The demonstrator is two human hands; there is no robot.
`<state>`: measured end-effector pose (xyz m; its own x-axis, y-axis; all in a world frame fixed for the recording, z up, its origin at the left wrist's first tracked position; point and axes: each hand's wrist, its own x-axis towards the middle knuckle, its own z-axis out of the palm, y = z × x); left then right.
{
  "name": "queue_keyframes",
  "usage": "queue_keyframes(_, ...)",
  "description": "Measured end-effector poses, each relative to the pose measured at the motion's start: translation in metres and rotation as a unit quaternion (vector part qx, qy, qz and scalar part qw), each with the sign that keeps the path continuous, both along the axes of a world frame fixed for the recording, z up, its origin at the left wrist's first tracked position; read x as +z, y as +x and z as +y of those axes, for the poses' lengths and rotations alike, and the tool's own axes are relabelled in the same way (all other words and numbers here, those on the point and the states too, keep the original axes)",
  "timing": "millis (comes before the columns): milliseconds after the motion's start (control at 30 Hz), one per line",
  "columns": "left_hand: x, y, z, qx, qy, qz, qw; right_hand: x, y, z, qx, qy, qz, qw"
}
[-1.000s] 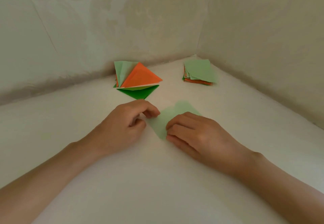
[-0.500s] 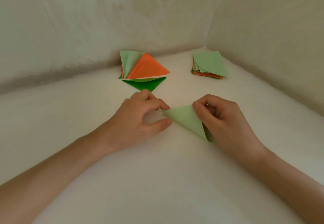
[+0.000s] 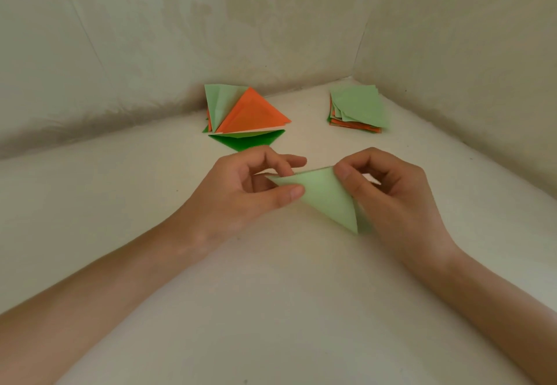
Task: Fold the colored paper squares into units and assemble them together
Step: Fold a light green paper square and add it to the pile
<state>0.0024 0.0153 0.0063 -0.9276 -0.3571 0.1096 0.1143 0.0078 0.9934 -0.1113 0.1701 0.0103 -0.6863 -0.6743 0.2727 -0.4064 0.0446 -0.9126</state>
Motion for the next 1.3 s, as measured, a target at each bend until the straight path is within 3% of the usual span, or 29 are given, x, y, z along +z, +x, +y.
queue_keyframes(167, 0.002, 0.000, -0.002, -0.026, 0.032, 0.045, 0.998, -0.005, -0.004, 0.002, -0.020, 0.016, 0.074, 0.997)
queue_keyframes(233, 0.001, 0.000, -0.003, -0.032, 0.049, 0.050, 0.997, -0.004, -0.002, 0.002, -0.004, -0.013, 0.057, 0.998)
queue_keyframes(367, 0.000, 0.000, -0.002, -0.032, 0.042, 0.051, 0.997, 0.000, 0.004, 0.002, 0.031, -0.015, -0.059, 0.998)
queue_keyframes(500, 0.000, 0.000, 0.001, -0.023, 0.025, 0.045, 0.998, 0.003, 0.008, -0.001, 0.044, 0.014, -0.061, 0.997)
queue_keyframes(733, 0.000, -0.001, 0.005, 0.031, -0.038, 0.026, 0.998, 0.005, 0.006, -0.001, 0.024, 0.003, -0.098, 0.995)
queue_keyframes(1100, -0.004, 0.000, 0.004, 0.021, -0.107, 0.046, 0.993, 0.006, 0.007, 0.000, 0.018, -0.008, -0.105, 0.994)
queue_keyframes(1300, -0.005, 0.001, 0.005, 0.038, -0.216, 0.052, 0.974, 0.006, 0.008, 0.000, 0.012, -0.011, -0.106, 0.994)
